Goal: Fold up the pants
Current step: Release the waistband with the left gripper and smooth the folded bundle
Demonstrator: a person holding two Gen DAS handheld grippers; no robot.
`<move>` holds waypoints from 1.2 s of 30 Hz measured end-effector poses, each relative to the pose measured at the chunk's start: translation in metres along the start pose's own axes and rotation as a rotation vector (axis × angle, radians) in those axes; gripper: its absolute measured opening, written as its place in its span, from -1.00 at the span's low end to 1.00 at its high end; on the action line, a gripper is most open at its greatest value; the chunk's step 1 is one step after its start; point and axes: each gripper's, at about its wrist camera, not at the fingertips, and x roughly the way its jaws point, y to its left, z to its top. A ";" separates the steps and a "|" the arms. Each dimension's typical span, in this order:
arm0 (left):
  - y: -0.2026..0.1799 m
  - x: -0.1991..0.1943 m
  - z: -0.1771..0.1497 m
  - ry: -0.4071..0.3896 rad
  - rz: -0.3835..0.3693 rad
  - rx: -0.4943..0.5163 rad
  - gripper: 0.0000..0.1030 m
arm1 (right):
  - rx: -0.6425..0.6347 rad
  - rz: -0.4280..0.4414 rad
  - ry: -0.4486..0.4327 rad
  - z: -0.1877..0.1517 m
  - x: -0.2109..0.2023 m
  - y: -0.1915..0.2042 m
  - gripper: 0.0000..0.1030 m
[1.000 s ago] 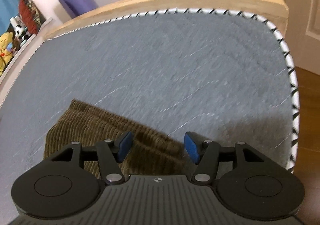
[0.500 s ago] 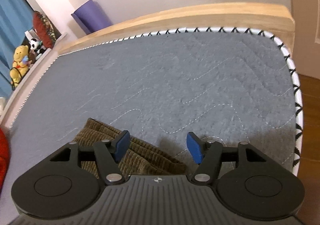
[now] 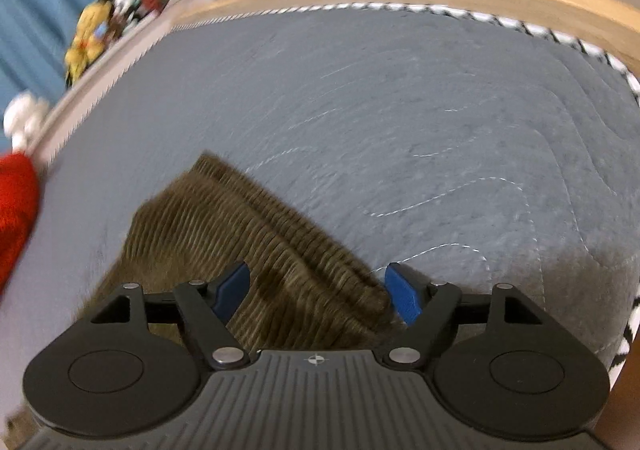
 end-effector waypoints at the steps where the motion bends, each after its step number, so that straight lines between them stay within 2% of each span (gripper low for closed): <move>1: 0.000 -0.002 0.000 -0.003 0.004 -0.001 0.25 | -0.042 -0.026 0.006 -0.001 0.001 0.006 0.26; 2: 0.002 -0.003 0.000 -0.007 0.004 -0.006 0.25 | -0.082 -0.058 0.007 -0.003 0.001 0.011 0.11; 3: 0.003 -0.005 0.000 -0.011 0.004 -0.012 0.25 | -0.111 -0.072 0.004 -0.005 0.001 0.014 -0.17; 4: 0.004 -0.008 0.001 -0.015 0.005 -0.017 0.25 | -0.109 -0.050 0.009 -0.005 0.001 0.015 -0.26; 5: 0.006 -0.010 0.001 -0.020 0.009 -0.022 0.25 | -0.089 -0.024 0.016 -0.004 0.000 0.013 -0.32; 9: 0.009 -0.019 0.006 -0.049 0.018 -0.055 0.25 | -0.006 -0.021 0.005 -0.003 -0.007 0.013 -0.43; 12: 0.012 -0.031 0.010 -0.093 0.016 -0.101 0.25 | -0.004 -0.001 -0.065 -0.002 -0.027 0.030 -0.44; 14: 0.012 -0.042 0.013 -0.130 0.009 -0.132 0.25 | -0.063 0.044 -0.127 -0.004 -0.044 0.057 -0.44; 17: 0.007 -0.054 0.018 -0.175 -0.003 -0.161 0.25 | -0.207 0.158 -0.200 -0.020 -0.075 0.118 -0.44; 21: -0.007 -0.066 0.025 -0.213 -0.034 -0.185 0.25 | -0.454 0.361 -0.225 -0.072 -0.105 0.217 -0.45; 23: -0.015 -0.070 0.029 -0.225 -0.053 -0.193 0.25 | -0.569 0.473 -0.193 -0.113 -0.115 0.266 -0.44; 26: -0.025 -0.071 0.034 -0.229 -0.086 -0.202 0.26 | -0.713 0.640 -0.072 -0.182 -0.122 0.330 -0.42; 27: -0.028 -0.069 0.035 -0.223 -0.098 -0.201 0.31 | -0.748 0.686 -0.016 -0.202 -0.121 0.345 -0.26; 28: -0.031 -0.067 0.036 -0.217 -0.107 -0.198 0.33 | -0.793 0.746 0.093 -0.227 -0.115 0.361 -0.12; 29: -0.034 -0.065 0.037 -0.209 -0.113 -0.194 0.35 | -0.841 0.782 0.223 -0.246 -0.108 0.375 0.25; 30: -0.036 -0.062 0.037 -0.200 -0.119 -0.191 0.35 | -0.910 0.812 0.384 -0.268 -0.102 0.389 0.28; 31: -0.039 -0.059 0.037 -0.190 -0.126 -0.188 0.35 | -0.960 0.812 0.441 -0.281 -0.101 0.396 0.29; 33: -0.044 -0.053 0.037 -0.170 -0.141 -0.183 0.35 | -0.992 0.767 0.421 -0.288 -0.106 0.403 0.30; 36: -0.051 -0.044 0.037 -0.149 -0.172 -0.184 0.34 | -0.849 0.762 0.393 -0.255 -0.112 0.406 0.44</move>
